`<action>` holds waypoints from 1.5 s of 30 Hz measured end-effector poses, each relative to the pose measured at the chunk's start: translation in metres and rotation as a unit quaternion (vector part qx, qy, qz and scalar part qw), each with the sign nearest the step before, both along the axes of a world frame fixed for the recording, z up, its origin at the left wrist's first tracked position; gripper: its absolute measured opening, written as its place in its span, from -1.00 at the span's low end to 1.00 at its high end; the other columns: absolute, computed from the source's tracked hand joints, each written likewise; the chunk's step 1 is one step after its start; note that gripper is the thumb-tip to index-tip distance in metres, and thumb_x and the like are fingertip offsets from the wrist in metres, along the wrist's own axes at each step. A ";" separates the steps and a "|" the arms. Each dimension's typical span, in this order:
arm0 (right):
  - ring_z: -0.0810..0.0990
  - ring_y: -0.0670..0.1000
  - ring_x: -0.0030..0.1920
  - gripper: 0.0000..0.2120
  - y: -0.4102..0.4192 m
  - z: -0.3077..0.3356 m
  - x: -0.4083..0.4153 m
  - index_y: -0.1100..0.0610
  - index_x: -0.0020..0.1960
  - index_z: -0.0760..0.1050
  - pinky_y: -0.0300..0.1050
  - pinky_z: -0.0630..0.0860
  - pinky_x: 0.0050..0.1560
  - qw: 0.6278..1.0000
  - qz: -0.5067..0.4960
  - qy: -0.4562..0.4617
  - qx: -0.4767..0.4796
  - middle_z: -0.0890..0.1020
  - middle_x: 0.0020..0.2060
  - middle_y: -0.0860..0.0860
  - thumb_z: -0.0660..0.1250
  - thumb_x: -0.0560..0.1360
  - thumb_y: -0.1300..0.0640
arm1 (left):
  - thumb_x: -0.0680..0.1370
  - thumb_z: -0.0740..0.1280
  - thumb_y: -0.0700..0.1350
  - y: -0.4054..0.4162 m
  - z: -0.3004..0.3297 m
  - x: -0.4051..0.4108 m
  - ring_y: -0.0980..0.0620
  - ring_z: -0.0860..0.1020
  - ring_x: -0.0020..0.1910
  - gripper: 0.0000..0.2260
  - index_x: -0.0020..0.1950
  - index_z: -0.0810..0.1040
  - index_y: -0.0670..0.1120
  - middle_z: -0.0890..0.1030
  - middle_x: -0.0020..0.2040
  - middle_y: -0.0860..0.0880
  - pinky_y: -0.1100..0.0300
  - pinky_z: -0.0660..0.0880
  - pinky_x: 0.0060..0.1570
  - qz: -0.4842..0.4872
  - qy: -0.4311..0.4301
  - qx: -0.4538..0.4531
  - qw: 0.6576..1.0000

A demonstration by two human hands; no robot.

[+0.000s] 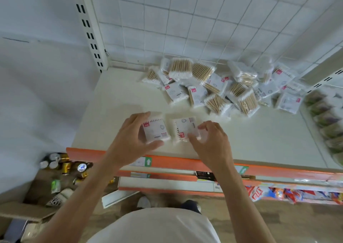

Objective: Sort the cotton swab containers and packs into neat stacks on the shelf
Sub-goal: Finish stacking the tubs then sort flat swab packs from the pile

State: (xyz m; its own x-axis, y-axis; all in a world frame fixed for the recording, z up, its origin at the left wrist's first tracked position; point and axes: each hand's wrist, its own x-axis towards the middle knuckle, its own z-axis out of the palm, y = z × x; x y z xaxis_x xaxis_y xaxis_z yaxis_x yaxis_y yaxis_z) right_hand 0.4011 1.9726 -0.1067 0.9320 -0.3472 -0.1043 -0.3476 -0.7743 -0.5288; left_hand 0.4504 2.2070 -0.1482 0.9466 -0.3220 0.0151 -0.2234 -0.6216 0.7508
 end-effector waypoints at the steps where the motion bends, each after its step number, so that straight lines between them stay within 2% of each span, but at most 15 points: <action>1: 0.53 0.00 0.08 -0.64 -0.001 0.003 0.002 0.02 0.26 0.45 -0.12 0.45 -0.02 0.999 0.026 -0.002 -0.036 0.50 0.21 -0.07 0.41 0.53 -0.07 | 0.42 0.51 0.19 -0.001 -0.001 0.001 0.12 0.35 0.30 -0.23 0.52 0.29 -0.02 0.36 0.35 0.10 0.19 0.33 0.32 0.009 -0.005 0.002 1.000; 3: 0.53 0.03 0.20 -0.64 -0.002 0.013 0.007 0.01 0.34 0.45 -0.07 0.52 0.07 0.995 0.079 -0.033 -0.052 0.48 0.30 -0.05 0.37 0.56 0.08 | 0.45 0.46 0.21 -0.002 -0.001 0.002 0.15 0.29 0.34 -0.24 0.53 0.28 -0.07 0.32 0.40 0.05 0.21 0.29 0.37 0.003 -0.012 0.014 1.000; 5: 0.48 0.02 0.31 -0.58 0.000 0.020 0.016 0.01 0.37 0.46 -0.05 0.52 0.22 0.985 0.162 -0.044 -0.037 0.46 0.37 -0.05 0.32 0.55 0.27 | 0.47 0.41 0.25 -0.002 -0.002 0.002 0.21 0.23 0.33 -0.26 0.51 0.31 -0.12 0.30 0.42 0.03 0.33 0.20 0.34 -0.015 -0.015 0.024 0.999; 7: 0.31 0.00 0.47 -0.44 0.004 0.024 0.024 -0.02 0.45 0.41 -0.05 0.35 0.44 0.969 0.243 0.008 -0.047 0.35 0.49 -0.06 0.27 0.52 0.36 | 0.46 0.40 0.27 0.000 -0.002 0.002 0.21 0.25 0.32 -0.29 0.47 0.37 -0.10 0.33 0.39 0.04 0.42 0.16 0.27 -0.020 -0.019 0.026 0.999; 9: 0.14 -0.04 0.55 -0.32 0.010 0.024 0.026 -0.10 0.56 0.23 -0.06 0.17 0.51 0.954 0.282 0.082 -0.061 0.23 0.56 -0.11 0.25 0.54 0.35 | 0.41 0.49 0.23 0.003 -0.003 0.004 0.18 0.30 0.33 -0.33 0.43 0.43 0.00 0.36 0.36 0.06 0.35 0.21 0.31 -0.015 -0.022 0.005 1.000; 11: 0.19 -0.06 0.51 -0.28 0.012 0.021 0.023 -0.15 0.59 0.12 -0.07 0.23 0.45 0.952 0.274 0.117 -0.071 0.26 0.52 -0.14 0.26 0.56 0.30 | 0.38 0.58 0.11 0.005 -0.003 0.005 0.25 0.31 0.31 -0.36 0.41 0.45 0.13 0.37 0.33 0.09 0.30 0.26 0.32 -0.014 -0.021 -0.024 0.999; 13: 0.32 0.02 0.40 -0.31 0.014 0.020 0.019 -0.17 0.58 0.08 -0.04 0.36 0.33 0.956 0.251 0.103 -0.111 0.35 0.43 -0.06 0.31 0.59 0.18 | 0.38 0.59 0.00 0.005 -0.002 0.006 0.35 0.37 0.21 -0.36 0.41 0.43 0.19 0.44 0.26 0.11 0.42 0.34 0.22 -0.024 -0.032 -0.038 0.998; 17: 0.39 0.08 0.23 -0.29 0.019 0.022 0.017 -0.15 0.54 0.14 -0.01 0.44 0.19 0.962 0.201 0.117 -0.141 0.37 0.20 0.03 0.41 0.51 -0.15 | 0.45 0.54 -0.17 0.006 0.003 0.005 0.27 0.56 0.07 -0.41 0.41 0.45 0.17 0.61 0.14 0.11 0.42 0.52 0.03 -0.026 -0.024 -0.096 0.995; 22: 0.55 -0.02 0.01 -0.60 0.020 0.023 0.011 -0.12 0.31 0.41 -0.10 0.51 -0.03 0.984 0.166 0.011 -0.061 0.43 0.03 -0.08 0.42 0.51 -0.10 | 0.58 0.40 -0.17 0.011 0.006 0.005 0.12 0.66 0.02 -0.60 0.38 0.54 0.15 0.67 0.09 0.10 0.13 0.63 0.03 0.013 0.006 -0.165 0.986; 26: 0.61 -0.10 -0.05 -0.70 0.017 0.019 -0.001 -0.14 0.28 0.44 -0.16 0.56 -0.04 0.988 0.119 -0.092 0.013 0.60 0.04 -0.13 0.37 0.58 -0.06 | 0.57 0.38 -0.26 0.012 0.006 0.003 0.16 0.66 0.01 -0.61 0.35 0.57 0.08 0.67 0.08 0.12 0.27 0.60 0.03 0.037 0.002 -0.213 0.976; 30: 0.64 -0.20 -0.03 -0.79 0.025 0.001 -0.019 -0.14 0.22 0.43 -0.39 0.56 -0.05 0.988 0.079 -0.104 0.077 0.63 0.05 -0.11 0.33 0.61 0.00 | 0.59 0.38 -0.27 0.015 0.003 0.001 0.18 0.64 0.07 -0.63 0.36 0.57 0.00 0.65 0.12 0.08 0.33 0.58 0.01 -0.007 0.001 -0.221 0.975; 34: 0.61 -0.34 -0.03 -0.79 0.027 -0.001 -0.024 -0.10 0.22 0.44 -0.52 0.47 -0.14 0.987 0.056 -0.093 0.117 0.64 0.04 -0.10 0.34 0.61 0.04 | 0.60 0.37 -0.25 0.017 0.001 -0.003 0.11 0.62 0.13 -0.63 0.38 0.55 0.01 0.64 0.16 0.00 0.28 0.59 0.04 -0.017 -0.022 -0.202 0.979; 39: 0.64 -0.22 -0.05 -0.78 0.022 0.007 -0.040 -0.13 0.21 0.42 -0.34 0.59 -0.16 0.987 0.084 -0.106 0.083 0.61 0.03 -0.14 0.35 0.59 0.00 | 0.61 0.37 -0.23 0.011 0.011 -0.017 0.08 0.64 0.10 -0.66 0.35 0.54 0.04 0.63 0.13 0.07 0.23 0.62 0.01 0.047 -0.002 -0.239 0.970; 41: 0.64 -0.23 -0.06 -0.77 0.018 0.009 -0.059 -0.12 0.22 0.42 -0.39 0.55 -0.17 0.987 0.066 -0.122 0.084 0.60 0.03 -0.15 0.33 0.59 -0.03 | 0.60 0.37 -0.23 0.000 0.019 -0.032 0.09 0.65 0.07 -0.71 0.29 0.55 0.03 0.63 0.06 0.00 0.23 0.62 0.00 0.065 0.021 -0.270 0.960; 45: 0.65 -0.21 -0.09 -0.69 -0.009 0.011 -0.091 -0.16 0.28 0.38 -0.37 0.57 -0.23 0.985 0.008 -0.134 0.106 0.61 0.04 -0.14 0.36 0.56 -0.04 | 0.59 0.37 -0.25 -0.040 0.031 -0.064 0.06 0.66 0.06 -0.73 0.26 0.56 -0.01 0.63 0.05 -0.01 0.20 0.62 0.01 0.022 0.061 -0.276 0.959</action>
State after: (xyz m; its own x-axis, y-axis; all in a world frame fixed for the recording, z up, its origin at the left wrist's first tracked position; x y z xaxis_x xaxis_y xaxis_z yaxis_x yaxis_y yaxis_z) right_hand 0.3102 1.9637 -0.0956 0.9411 -0.3293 0.0772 -0.1624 -0.6401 -0.7509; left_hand 0.3860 2.1668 -0.1174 0.9647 -0.2567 0.0597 -0.0956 -0.1297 0.9869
